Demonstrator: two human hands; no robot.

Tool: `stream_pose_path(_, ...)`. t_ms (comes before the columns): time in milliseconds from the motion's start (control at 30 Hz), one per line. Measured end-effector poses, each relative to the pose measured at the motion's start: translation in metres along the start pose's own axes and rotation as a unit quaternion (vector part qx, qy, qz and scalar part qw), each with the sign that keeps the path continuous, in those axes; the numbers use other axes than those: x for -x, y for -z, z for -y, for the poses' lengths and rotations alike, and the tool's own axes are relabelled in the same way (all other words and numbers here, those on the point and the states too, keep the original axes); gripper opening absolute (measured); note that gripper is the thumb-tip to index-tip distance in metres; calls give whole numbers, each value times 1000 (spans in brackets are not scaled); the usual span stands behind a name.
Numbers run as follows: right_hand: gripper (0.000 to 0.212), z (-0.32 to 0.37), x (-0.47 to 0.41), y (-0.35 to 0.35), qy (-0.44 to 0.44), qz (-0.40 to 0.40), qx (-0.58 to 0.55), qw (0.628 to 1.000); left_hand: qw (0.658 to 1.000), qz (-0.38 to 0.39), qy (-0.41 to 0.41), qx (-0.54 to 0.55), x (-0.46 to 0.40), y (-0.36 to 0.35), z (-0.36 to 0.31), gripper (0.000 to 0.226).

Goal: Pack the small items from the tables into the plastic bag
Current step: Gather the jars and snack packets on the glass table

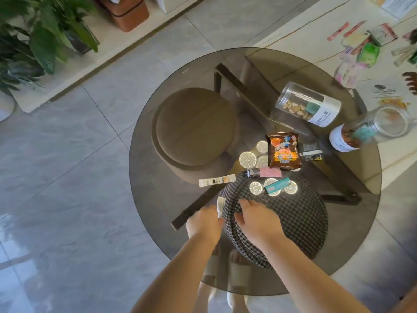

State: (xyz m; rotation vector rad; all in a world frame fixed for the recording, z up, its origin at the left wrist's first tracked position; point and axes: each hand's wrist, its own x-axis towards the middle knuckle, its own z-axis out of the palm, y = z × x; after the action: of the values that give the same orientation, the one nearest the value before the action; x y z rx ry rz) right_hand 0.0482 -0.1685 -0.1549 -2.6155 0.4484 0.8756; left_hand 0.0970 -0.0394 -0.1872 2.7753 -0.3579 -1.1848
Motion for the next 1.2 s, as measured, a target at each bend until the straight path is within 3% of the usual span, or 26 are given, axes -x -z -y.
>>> stream_pose_path(333,35,-27,-28,-10,1,-15,23,1000,998,-6,24,-50,-23,-21,-9,43)
stream_pose_path(533,36,-56,-38,-2,-19,-46,100,994,996,19,20,-80,-32,-28,-9,39)
stream_pose_path(800,77,-82,-44,-1,-60,0,141,988,997,8,25,-72,-37,-30,-15,22)
stream_pose_path(900,83,-84,-46,-2,-57,9,141,988,998,-1,10,-67,-38,-25,-21,20)
stream_pose_path(1033,80,-86,-49,-5,-48,24,152,987,998,-22,-22,-54,-39,-16,-31,19)
stream_pose_path(1200,58,-86,-59,-3,8,17,197,980,997,-52,-40,-48,-46,-2,-37,22)
